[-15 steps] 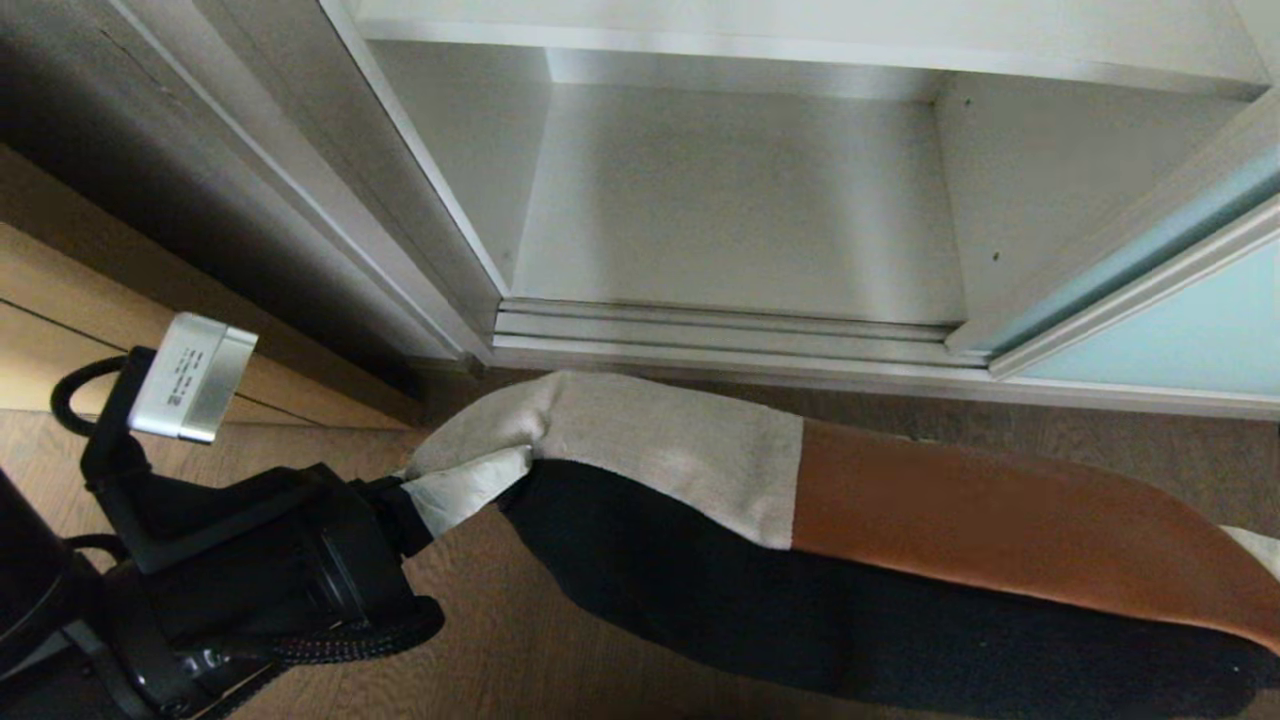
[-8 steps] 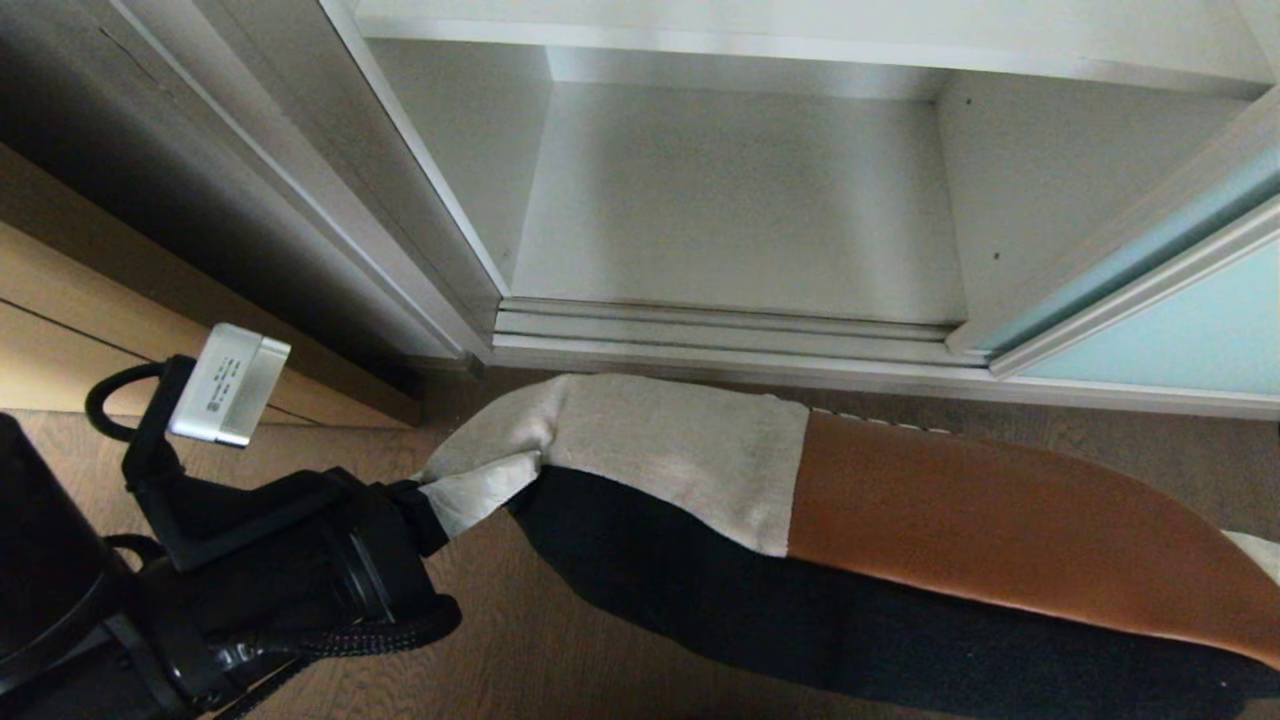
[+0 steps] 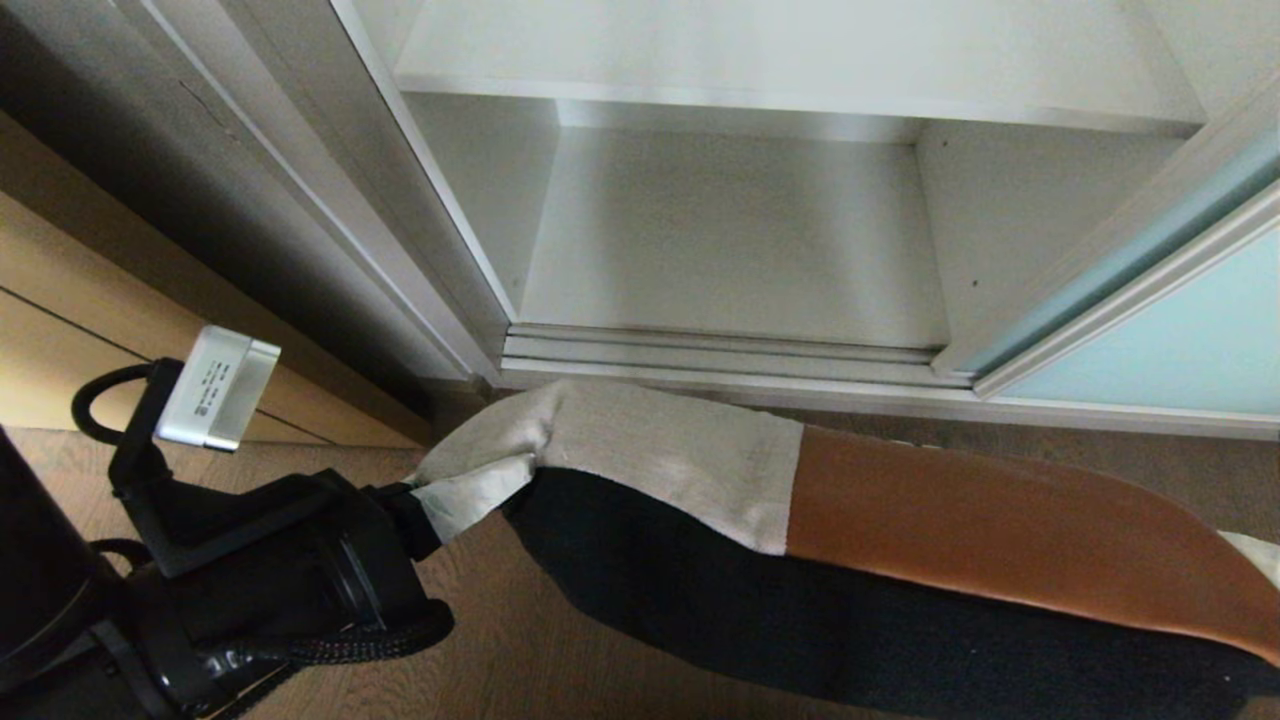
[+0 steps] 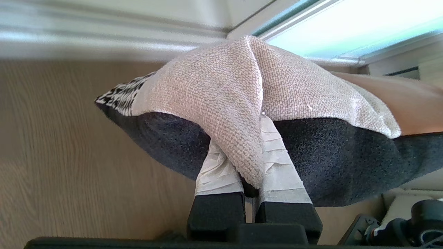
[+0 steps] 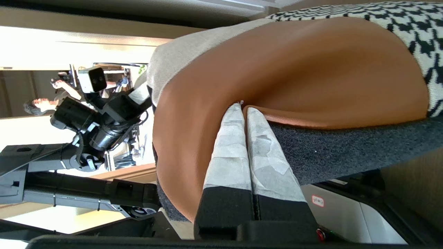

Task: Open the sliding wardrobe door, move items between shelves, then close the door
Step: Place the pillow on the higher shelf

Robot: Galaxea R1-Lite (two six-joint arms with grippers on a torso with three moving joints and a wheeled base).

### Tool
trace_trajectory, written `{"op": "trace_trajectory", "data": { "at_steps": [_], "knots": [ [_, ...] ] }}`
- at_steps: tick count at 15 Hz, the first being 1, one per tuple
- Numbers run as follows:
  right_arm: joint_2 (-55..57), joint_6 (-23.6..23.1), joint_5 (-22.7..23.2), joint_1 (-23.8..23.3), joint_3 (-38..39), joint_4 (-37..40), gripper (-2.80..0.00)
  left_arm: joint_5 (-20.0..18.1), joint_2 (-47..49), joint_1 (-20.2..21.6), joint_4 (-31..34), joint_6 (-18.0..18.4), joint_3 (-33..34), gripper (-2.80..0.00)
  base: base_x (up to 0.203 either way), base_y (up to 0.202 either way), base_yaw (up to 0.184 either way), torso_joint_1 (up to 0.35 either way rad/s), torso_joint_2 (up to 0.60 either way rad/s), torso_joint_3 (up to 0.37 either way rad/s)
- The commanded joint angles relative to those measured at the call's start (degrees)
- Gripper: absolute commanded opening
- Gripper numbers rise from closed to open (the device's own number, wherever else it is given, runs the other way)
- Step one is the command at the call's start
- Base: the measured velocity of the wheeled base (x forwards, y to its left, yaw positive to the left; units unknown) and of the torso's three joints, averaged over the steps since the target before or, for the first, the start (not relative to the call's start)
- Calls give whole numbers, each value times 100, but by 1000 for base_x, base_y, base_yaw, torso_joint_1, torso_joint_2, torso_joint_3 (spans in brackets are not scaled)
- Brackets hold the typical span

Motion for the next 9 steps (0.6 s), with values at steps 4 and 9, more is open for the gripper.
{"op": "trace_trajectory", "data": {
  "at_steps": [4, 9],
  "knots": [
    [2, 24, 2, 1, 9, -16, -280, -1, -158, 0, -31, -14, -3, -280, 0, 0, 0, 4, 0, 203],
    [-51, 24, -24, 1, 17, -16, -280, 7, -157, 1, -39, -14, -30, -280, 0, 0, 0, 2, 0, 203]
  ]
}}
